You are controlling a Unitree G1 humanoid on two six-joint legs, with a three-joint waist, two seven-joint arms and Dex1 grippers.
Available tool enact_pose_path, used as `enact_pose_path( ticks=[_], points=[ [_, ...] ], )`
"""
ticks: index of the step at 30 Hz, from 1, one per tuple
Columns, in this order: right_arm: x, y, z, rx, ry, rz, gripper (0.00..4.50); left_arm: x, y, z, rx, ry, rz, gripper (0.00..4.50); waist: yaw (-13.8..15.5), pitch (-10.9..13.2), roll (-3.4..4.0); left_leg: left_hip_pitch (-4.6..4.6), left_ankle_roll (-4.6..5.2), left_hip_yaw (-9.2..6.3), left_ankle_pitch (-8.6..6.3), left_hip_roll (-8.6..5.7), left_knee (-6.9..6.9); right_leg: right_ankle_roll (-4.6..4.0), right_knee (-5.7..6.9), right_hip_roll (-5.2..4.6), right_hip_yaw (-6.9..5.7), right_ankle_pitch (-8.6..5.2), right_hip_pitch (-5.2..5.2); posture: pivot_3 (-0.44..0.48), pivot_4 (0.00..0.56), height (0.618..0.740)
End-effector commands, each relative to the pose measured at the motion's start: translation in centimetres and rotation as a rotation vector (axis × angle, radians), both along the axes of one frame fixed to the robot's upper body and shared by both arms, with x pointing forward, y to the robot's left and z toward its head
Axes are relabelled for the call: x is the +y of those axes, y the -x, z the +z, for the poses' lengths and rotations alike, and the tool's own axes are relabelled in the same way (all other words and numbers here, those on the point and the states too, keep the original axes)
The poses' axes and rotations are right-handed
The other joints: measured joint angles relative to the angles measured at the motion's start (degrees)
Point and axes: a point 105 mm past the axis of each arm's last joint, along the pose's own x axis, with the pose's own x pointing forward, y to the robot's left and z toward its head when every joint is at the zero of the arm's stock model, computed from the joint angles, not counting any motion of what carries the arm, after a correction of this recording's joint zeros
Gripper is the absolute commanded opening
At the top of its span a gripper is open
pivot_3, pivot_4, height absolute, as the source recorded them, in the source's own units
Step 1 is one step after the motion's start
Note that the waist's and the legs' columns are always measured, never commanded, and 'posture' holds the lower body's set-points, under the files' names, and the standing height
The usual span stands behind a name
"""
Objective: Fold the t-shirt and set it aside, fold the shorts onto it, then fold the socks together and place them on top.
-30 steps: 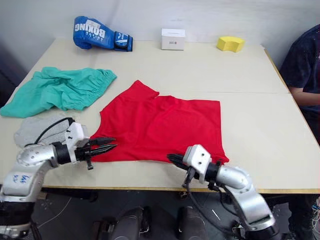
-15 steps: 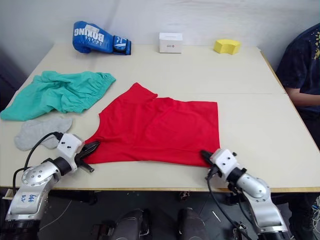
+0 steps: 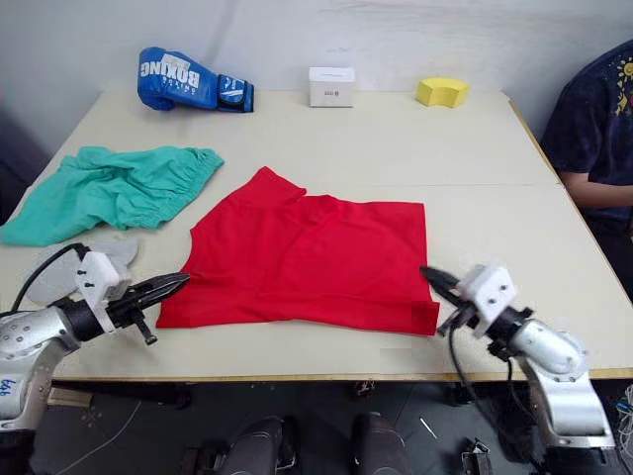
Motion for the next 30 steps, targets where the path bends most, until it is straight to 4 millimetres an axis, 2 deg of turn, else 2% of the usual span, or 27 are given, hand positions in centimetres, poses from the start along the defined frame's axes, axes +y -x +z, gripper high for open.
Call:
enact_pose_path(
  ticks=[1,3,6,11,14,17,23,27,30],
  points=[
    [4.0,1.6,-2.0,0.041,0.032,0.11,0.0,-1.1,0.1,-1.0,-0.009,-0.035,0.003,0.02,0.1,0.0,0.0,0.0,0.01,0.0,0.0,0.0,0.0,0.0,-0.01,0.0,0.0,0.0,0.01,0.0,0.15,0.74],
    [5.0,1.9,-3.8,0.069,0.048,0.105,0.0,-0.6,0.1,-2.2,0.002,-0.057,0.057,0.02,0.2,0.0,0.0,-0.03,0.01,0.0,-0.01,-0.01,0.02,0.02,-0.03,0.0,0.0,0.01,-0.02,0.0,0.15,0.74],
    [4.7,1.9,-5.7,0.113,0.073,0.049,0.0,0.8,0.7,-3.9,0.036,-0.099,0.143,0.02,0.1,0.0,0.0,-0.06,0.02,0.0,-0.03,-0.01,0.01,0.02,-0.08,0.0,0.01,0.01,-0.04,0.0,0.15,0.74],
    [0.9,1.9,-8.1,0.158,0.147,-0.067,0.0,3.6,1.8,-6.1,0.097,-0.173,0.249,0.02,0.2,0.0,-0.04,-0.02,-0.01,-0.03,-0.06,0.01,-0.04,0.0,-0.14,-0.01,0.02,0.0,-0.02,0.0,0.15,0.74],
    [-2.5,1.9,-8.8,0.173,0.193,-0.139,0.0,5.5,2.3,-7.2,0.119,-0.206,0.323,0.02,0.2,-0.1,-0.03,0.03,-0.02,-0.04,-0.08,0.02,-0.11,-0.01,-0.36,0.0,0.03,0.0,0.05,0.0,0.15,0.74],
    [-5.7,1.2,-8.2,0.166,0.185,-0.225,0.0,6.7,2.3,-7.3,0.114,-0.214,0.375,0.02,0.5,-0.6,0.02,0.12,-0.02,-0.04,-0.07,0.01,-0.35,-0.1,-0.72,0.0,0.02,-0.03,0.13,0.0,0.15,0.74],
    [-8.9,0.0,-6.1,0.13,0.161,-0.293,0.0,7.2,2.1,-6.0,0.042,-0.189,0.32,0.02,0.6,-0.8,0.24,0.12,-0.02,-0.04,-0.07,0.0,-0.43,-0.08,-0.72,0.0,0.02,-0.02,0.1,0.0,0.15,0.74],
    [-9.4,-0.8,-3.6,0.106,0.101,-0.286,0.0,5.7,3.7,-3.7,0.058,-0.081,0.139,0.02,0.4,-0.6,0.33,0.02,-0.02,-0.04,-0.07,0.01,-0.48,-0.07,-0.71,0.01,0.0,-0.01,0.0,0.0,0.15,0.74],
    [-7.6,-0.6,-1.0,0.094,0.05,-0.175,0.0,4.8,4.8,-1.2,0.165,0.061,0.054,0.02,0.3,-0.5,0.32,-0.03,-0.02,-0.04,-0.08,0.0,-0.54,-0.07,-0.71,0.0,-0.01,-0.01,-0.04,0.0,0.15,0.74]
  ],
)
